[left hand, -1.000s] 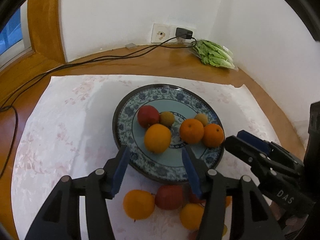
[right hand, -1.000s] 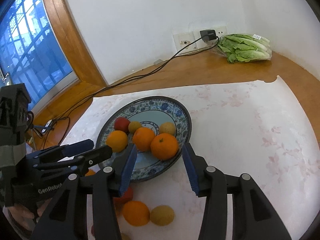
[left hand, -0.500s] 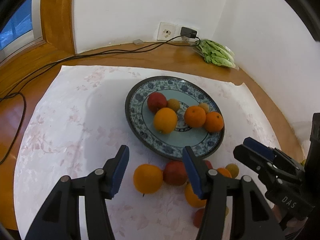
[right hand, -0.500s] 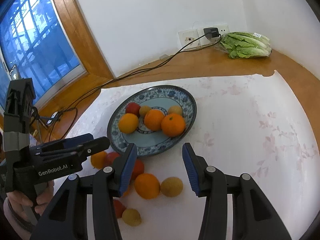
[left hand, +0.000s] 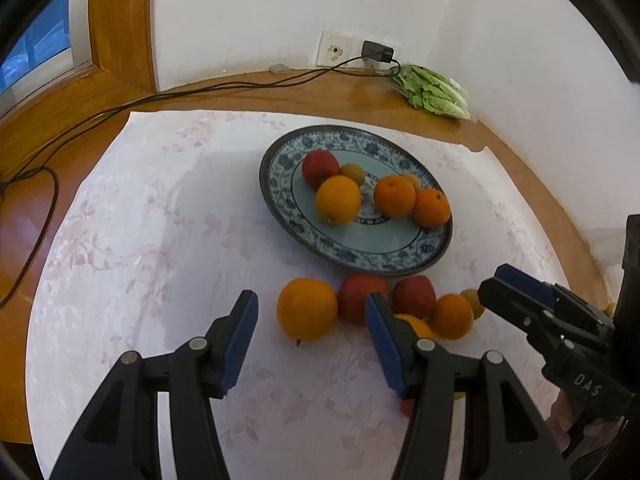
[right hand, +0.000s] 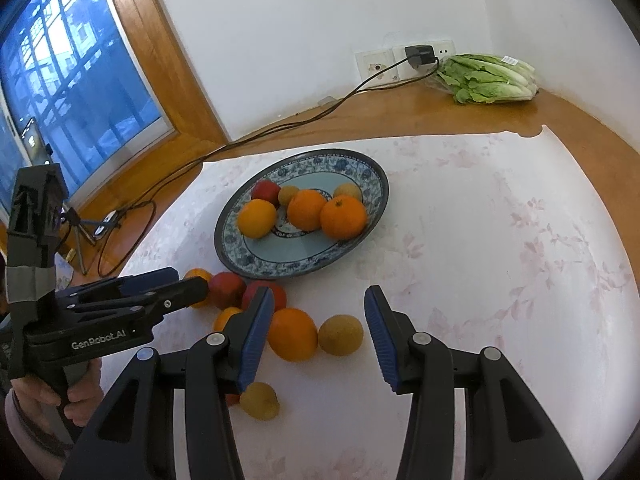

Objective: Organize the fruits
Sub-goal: 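Withdraw both open tools from the plate back toward the fruit pile, then close the left tool on an orange while the right tool grasps a brown pear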

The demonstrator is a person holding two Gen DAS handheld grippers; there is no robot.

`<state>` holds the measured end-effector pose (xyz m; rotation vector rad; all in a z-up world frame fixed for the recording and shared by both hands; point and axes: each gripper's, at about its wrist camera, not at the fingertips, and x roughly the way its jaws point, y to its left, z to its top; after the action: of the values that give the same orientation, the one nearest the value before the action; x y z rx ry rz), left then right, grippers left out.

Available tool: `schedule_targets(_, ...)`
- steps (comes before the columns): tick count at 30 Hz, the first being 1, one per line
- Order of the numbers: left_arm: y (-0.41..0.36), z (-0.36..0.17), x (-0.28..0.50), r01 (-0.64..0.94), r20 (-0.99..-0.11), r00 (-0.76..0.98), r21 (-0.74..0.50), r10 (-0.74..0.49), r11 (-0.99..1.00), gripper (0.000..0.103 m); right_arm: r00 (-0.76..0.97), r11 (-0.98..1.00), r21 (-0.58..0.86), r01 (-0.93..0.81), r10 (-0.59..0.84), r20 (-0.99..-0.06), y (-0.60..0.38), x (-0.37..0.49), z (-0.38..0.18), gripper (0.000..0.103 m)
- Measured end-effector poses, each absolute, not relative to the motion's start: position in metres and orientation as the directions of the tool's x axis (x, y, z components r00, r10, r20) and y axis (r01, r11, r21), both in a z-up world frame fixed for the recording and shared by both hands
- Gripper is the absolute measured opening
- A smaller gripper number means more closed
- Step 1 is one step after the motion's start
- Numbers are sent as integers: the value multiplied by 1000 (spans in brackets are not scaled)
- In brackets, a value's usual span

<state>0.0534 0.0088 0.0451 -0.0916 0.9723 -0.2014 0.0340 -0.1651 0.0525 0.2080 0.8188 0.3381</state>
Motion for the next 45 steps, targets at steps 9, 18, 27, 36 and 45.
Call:
schedule_targets(9, 14, 39, 50, 129, -806, 553, -166, -209, 978, 49, 619, 924, 312, -220, 379, -687, -165, 31, 48, 48)
schedule_targets(18, 20, 38, 53, 126, -798, 549, -213, -247, 969, 35, 611, 922, 322, -217, 386, -691, -165, 32, 46, 48)
schedule_targets(27, 22, 40, 50, 127, -799, 546, -218, -252, 968, 34, 610, 921, 322, -220, 387, -691, -164, 31, 45, 48)
schedule_targets(36, 29, 40, 45, 102, -801, 551, -214, -234, 972, 34, 613, 918, 344, -197, 389, -688, -174, 27, 41, 48)
schedule_targets(45, 30, 40, 45, 101, -800, 553, -214, -234, 972, 34, 601, 906, 393, -159, 404, -690, -184, 32, 35, 34)
